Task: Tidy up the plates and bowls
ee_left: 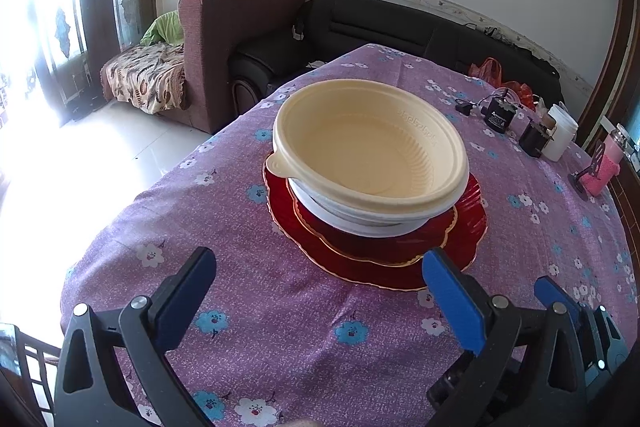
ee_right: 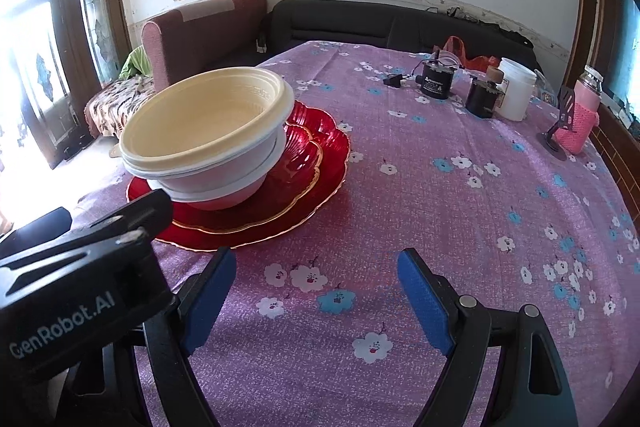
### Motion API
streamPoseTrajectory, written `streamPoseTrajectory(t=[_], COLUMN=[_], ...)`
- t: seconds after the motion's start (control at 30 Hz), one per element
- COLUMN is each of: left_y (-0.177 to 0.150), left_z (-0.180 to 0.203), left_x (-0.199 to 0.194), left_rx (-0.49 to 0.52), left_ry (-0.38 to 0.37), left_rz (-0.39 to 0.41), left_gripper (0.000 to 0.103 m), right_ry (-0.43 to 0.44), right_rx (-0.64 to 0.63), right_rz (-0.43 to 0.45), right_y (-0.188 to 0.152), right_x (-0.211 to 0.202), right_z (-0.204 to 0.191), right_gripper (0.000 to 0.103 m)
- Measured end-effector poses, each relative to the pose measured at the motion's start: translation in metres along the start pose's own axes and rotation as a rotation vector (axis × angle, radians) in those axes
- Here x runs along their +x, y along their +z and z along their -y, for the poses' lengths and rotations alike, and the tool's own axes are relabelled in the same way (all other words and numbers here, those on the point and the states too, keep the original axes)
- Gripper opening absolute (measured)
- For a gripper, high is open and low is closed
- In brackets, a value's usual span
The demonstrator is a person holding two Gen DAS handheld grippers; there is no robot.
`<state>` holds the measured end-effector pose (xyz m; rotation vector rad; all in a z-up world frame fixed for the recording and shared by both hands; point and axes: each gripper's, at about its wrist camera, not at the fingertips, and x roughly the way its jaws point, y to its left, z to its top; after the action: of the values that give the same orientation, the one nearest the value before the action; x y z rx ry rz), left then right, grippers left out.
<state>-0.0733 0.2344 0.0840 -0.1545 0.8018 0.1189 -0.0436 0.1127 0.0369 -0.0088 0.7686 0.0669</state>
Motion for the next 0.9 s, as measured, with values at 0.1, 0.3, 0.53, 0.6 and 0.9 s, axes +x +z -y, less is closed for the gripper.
streamPoseTrajectory(t=[0.1,0.3,0.53,0.6,0.9], left_y=[0.001,0.008,0.009,0.007,0.001], left_z=[-0.001,-0.017,-0.045,-0.051,-0.067], left_x=[-0.001,-0.007,-0.004,-0.003,0.0], left_rx=[-0.001,-0.028,-0.068,-0.073,-0.085], left_ry=[0.004,0.047,0.115,0.13,0.16], left_rz=[0.006,0.035,0.034,0.03,0.014], left_gripper=[0.103,0.103,0.103,0.103,0.103], right_ry=[0.006,-0.019,0.039,0.048,0.094], right_rx=[0.018,0.012,0.026,0.009,-0.059], right_rz=[-0.008,0.005,-0.013,-0.017,-0.02], right_y=[0.009,0.018,0.015,0.013,0.007], right_x=[0.0,-0.004,-0.001,0.001,0.002], right_z=[0.004,0.006,0.0,-0.006,-0.037], right_gripper=[0.086,0.087,0.087,0.087,0.087])
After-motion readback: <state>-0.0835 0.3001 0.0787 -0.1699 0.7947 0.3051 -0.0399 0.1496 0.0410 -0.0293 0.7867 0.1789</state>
